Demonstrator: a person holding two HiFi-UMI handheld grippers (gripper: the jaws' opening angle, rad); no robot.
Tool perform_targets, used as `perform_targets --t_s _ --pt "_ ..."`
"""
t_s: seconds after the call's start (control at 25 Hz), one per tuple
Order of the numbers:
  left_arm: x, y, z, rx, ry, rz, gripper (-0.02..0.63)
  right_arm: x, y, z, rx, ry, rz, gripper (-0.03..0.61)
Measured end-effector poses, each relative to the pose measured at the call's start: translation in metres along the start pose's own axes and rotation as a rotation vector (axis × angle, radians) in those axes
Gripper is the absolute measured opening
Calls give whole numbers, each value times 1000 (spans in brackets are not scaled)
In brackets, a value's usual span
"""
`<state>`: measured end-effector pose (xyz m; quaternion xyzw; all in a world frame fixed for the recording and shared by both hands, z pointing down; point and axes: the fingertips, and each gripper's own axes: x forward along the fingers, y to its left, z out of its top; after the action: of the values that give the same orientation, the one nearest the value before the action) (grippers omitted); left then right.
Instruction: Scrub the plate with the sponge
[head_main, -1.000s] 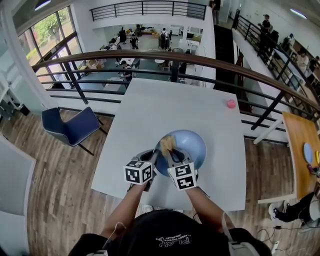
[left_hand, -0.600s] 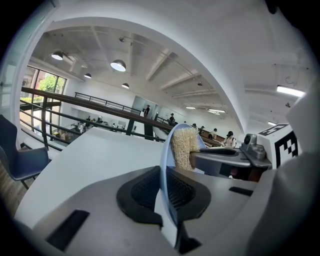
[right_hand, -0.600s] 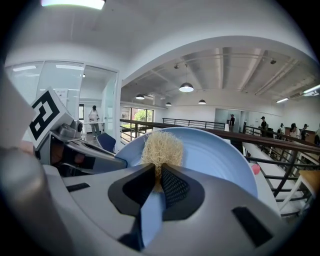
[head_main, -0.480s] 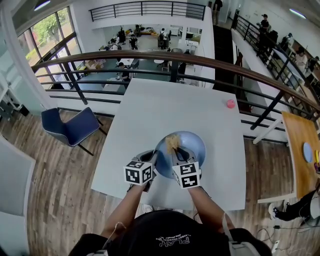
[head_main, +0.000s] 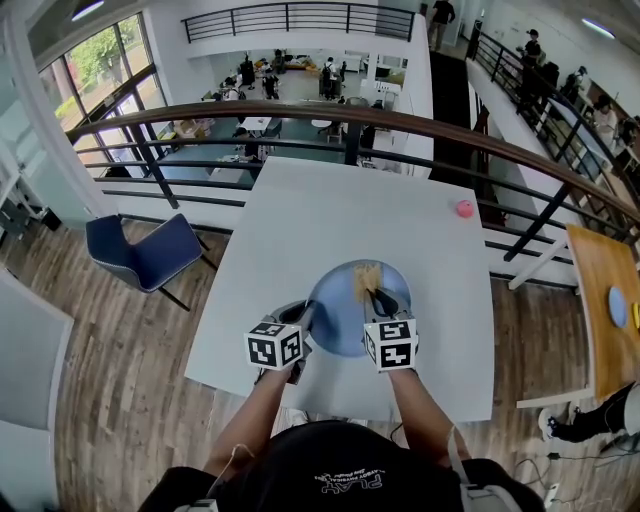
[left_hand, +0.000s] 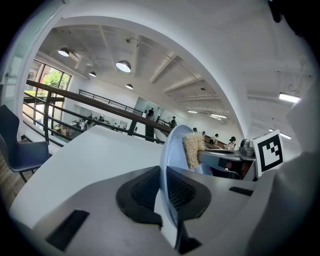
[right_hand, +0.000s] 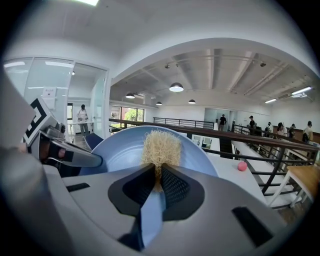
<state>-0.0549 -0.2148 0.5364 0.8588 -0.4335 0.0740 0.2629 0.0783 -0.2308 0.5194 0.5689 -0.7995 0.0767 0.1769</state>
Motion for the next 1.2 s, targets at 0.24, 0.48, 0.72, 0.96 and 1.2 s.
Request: perform_targets --t_s 0.24,0.48,0.72,0.96,1.2 --pt "-5 8 5 -17 -14 13 28 -3 -19 -7 22 20 -39 44" --pt "-6 8 4 -14 -18 18 28 -7 -31 -19 42 33 -62 44" --pt "-7 9 6 -20 -21 25 29 -11 -36 -33 55 58 -64 44" --pt "-7 12 4 -19 -20 34 29 -12 -34 -42 57 70 -62 44" --pt "-10 21 4 -48 -39 47 25 -21 -10 -12 103 16 16 44"
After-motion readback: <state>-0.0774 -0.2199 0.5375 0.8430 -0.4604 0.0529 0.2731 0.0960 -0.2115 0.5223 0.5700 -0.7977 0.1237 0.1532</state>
